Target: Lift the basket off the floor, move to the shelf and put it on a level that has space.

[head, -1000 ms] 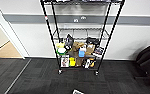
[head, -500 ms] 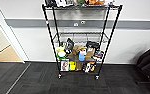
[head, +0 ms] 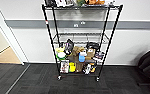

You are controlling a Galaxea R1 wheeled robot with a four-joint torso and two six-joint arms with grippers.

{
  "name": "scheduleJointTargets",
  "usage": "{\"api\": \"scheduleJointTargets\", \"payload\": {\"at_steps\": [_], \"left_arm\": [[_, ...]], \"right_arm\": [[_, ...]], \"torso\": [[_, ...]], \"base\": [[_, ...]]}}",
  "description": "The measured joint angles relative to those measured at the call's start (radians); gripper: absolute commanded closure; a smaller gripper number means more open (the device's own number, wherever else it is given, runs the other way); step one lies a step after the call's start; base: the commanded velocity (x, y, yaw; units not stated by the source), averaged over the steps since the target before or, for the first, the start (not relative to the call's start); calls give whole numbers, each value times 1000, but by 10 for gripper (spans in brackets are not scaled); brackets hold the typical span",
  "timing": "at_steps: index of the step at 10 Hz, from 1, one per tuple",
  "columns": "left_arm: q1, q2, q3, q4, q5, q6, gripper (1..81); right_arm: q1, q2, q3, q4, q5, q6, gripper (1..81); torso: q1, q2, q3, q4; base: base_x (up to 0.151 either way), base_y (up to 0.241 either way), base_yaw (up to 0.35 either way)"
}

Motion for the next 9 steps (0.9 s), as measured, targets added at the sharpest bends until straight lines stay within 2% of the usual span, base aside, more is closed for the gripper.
{"api": "scheduleJointTargets", "payload": {"at_steps": [4, 5, 9], "left_arm": [[-39, 2, -2, 1, 3, 2, 10], [-42, 2, -2, 1, 11, 2, 10], [-78, 32, -27, 2, 28, 3, 10]], "right_arm": [[25, -7, 4, 1, -29, 3, 10], [27, -7, 6, 1, -33, 24, 10], [51, -26, 11, 2, -79, 44, 10]], "torso": [[80, -124, -111, 0], [96, -149, -117, 0], [179, -280, -127, 0]], "base": [[0, 0, 0], [0, 0, 0], [0, 0, 0]]}}
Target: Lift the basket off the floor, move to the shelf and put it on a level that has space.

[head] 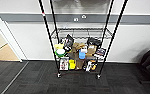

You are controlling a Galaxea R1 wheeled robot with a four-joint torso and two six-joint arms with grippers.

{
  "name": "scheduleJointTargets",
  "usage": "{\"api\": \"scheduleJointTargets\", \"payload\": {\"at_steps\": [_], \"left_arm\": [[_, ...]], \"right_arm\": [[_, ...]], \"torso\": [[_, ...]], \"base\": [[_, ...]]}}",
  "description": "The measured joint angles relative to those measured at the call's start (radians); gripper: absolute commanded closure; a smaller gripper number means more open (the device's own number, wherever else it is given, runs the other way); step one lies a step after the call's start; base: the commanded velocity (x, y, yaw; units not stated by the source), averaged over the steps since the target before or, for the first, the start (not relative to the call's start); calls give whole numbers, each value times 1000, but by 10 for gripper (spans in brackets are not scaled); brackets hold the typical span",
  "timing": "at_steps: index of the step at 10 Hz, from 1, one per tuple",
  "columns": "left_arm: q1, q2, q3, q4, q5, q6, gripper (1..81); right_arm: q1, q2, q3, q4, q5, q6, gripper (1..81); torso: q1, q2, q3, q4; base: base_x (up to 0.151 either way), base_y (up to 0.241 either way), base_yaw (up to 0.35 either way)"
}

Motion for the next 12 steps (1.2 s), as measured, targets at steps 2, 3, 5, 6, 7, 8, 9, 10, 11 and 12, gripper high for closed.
{"api": "scheduleJointTargets", "payload": {"at_steps": [2, 3, 5, 6, 7, 8, 9, 10, 11, 12], "left_arm": [[0, 29, -60, 5, 10, 0, 10], [-1, 48, -97, 13, 14, 0, 10], [-11, 81, -122, 25, 26, 0, 10], [-16, 89, -122, 26, 33, 0, 10], [-24, 88, -123, 27, 39, 0, 10], [-34, 86, -124, 27, 56, 0, 10], [-41, 87, -125, 28, 66, 0, 10], [-42, 90, -126, 28, 66, 0, 10], [-40, 92, -126, 28, 69, 0, 10], [-42, 91, -126, 28, 68, 0, 10]], "right_arm": [[1, -29, 8, 0, -7, 1, 10], [-1, -45, 24, 0, -11, 4, 10], [0, -96, 70, 0, -11, 22, 10], [-1, -112, 83, 0, -13, 27, 10], [0, -117, 92, 0, -14, 30, 10], [7, -114, 105, 1, -14, 30, 10], [15, -112, 111, 4, -14, 30, 10], [22, -113, 114, 4, -15, 30, 10], [29, -115, 119, 4, -15, 31, 10], [39, -115, 127, 4, -16, 36, 10]], "torso": [[45, -71, 0, 0], [66, -106, 0, 0], [109, -174, 0, 0], [129, -206, 0, 0], [151, -242, 0, 0], [173, -276, 0, 0], [194, -310, 0, 0], [216, -344, 0, 0], [231, -370, -4, 0], [247, -394, -18, 0]], "base": [[0, 0, 0], [0, 0, 0], [0, 0, 0], [0, 0, 0], [0, 0, 0], [0, 0, 0], [0, 0, 0], [0, 0, 0], [0, 0, 0], [0, 0, 0]]}}
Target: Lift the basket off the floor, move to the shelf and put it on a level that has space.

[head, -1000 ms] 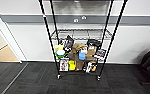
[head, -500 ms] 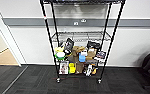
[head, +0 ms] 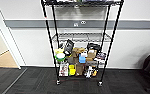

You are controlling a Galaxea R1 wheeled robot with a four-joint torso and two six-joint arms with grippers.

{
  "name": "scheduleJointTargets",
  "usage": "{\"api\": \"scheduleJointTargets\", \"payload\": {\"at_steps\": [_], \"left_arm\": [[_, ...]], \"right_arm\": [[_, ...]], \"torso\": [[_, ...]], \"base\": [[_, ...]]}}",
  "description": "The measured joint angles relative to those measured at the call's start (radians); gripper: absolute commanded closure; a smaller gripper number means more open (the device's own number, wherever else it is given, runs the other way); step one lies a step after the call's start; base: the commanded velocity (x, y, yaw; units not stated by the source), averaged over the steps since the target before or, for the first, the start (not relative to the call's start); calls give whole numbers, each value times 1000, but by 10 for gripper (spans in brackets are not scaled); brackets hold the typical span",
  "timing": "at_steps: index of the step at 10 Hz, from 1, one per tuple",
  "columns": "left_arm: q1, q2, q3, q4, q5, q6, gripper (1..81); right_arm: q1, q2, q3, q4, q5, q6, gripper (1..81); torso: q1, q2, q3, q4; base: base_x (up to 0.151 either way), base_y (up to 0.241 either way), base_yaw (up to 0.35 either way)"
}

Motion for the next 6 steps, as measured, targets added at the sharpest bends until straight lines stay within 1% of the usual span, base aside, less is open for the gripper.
{"api": "scheduleJointTargets", "payload": {"at_steps": [1, 2, 4, 6], "left_arm": [[1, 0, -1, 0, 2, 0, 10], [1, 1, -1, 1, 6, 0, 10], [-4, 5, -1, 1, 4, 0, 10], [-1, 20, -1, 1, 5, 0, 10]], "right_arm": [[12, 1, 5, 0, -11, 4, 10], [24, 0, 7, 3, -29, 18, 10], [47, 0, 9, 4, -37, 21, 10], [43, -2, 10, 4, -45, 24, 10]], "torso": [[13, -20, -23, 0], [26, -39, -36, 0], [61, -96, -46, 0], [105, -164, -47, 0]], "base": [[0, 0, 0], [0, 0, 0], [0, 0, 0], [0, 0, 0]]}}
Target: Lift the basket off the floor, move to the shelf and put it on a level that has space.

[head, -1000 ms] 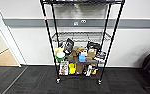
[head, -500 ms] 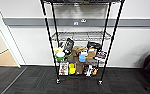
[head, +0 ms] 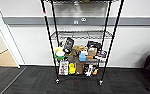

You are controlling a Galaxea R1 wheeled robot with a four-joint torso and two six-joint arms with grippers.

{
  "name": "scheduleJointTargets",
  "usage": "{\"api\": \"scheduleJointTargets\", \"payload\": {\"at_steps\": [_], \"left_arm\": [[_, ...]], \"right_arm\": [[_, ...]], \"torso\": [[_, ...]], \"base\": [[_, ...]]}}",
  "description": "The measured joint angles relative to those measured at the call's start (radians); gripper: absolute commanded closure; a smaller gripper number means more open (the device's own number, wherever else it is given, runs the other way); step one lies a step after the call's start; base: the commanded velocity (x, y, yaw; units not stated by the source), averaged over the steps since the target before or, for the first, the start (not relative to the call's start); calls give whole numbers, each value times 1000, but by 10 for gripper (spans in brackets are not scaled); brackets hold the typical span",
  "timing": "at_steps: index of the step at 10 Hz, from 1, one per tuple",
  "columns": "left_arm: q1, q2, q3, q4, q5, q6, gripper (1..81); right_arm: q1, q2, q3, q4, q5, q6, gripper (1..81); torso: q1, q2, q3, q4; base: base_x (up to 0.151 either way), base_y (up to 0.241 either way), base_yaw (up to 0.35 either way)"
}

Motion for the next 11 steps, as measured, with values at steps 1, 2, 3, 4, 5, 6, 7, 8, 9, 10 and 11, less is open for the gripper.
{"api": "scheduleJointTargets", "payload": {"at_steps": [1, 2, 3, 4, 5, 6, 7, 8, 9, 10, 11], "left_arm": [[0, 2, 1, 0, 0, 0, 10], [0, 1, 1, 0, 0, 0, 10], [0, 0, 0, 0, 1, 0, 10], [3, 0, 0, 0, 3, 0, 10], [7, -1, 0, 0, 3, 0, 10], [11, -3, 0, 0, 5, 0, 10], [14, -7, 0, 0, 6, 0, 10], [13, -11, 0, 0, 6, 0, 10], [12, -13, 0, 0, 6, 0, 10], [13, -14, 0, 0, 6, 0, 10], [14, -13, 0, 0, 7, 0, 10]], "right_arm": [[-6, -4, 0, 0, 0, 2, 10], [-10, -5, -1, 3, -2, 3, 10], [-13, -4, -1, 3, -4, 3, 10], [-14, -4, -1, 11, -5, 3, 10], [-14, -4, -1, 14, -5, 3, 10], [-14, -4, -1, 16, -5, 3, 10], [-16, -4, -1, 18, -4, 3, 10], [-16, -4, -2, 21, -5, 3, 10], [-15, -4, -2, 27, -5, 3, 10], [-15, -4, -1, 31, -5, 3, 10], [-11, -4, -2, 34, -6, 3, 10]], "torso": [[22, -35, 0, 0], [44, -71, 0, 0], [65, -104, 0, 0], [87, -139, 0, 0], [108, -173, 0, 0], [130, -208, 0, 0], [146, -235, -4, 0], [161, -259, -17, 0], [178, -286, -42, 0], [199, -319, -73, 0], [216, -345, -97, 0]], "base": [[0, 0, 0], [0, 0, 0], [0, 0, 0], [0, 0, 0], [0, 0, 0], [0, 0, 0], [0, 0, 0], [0, 0, 0], [0, 0, 0], [0, 0, 0], [0, 0, 0]]}}
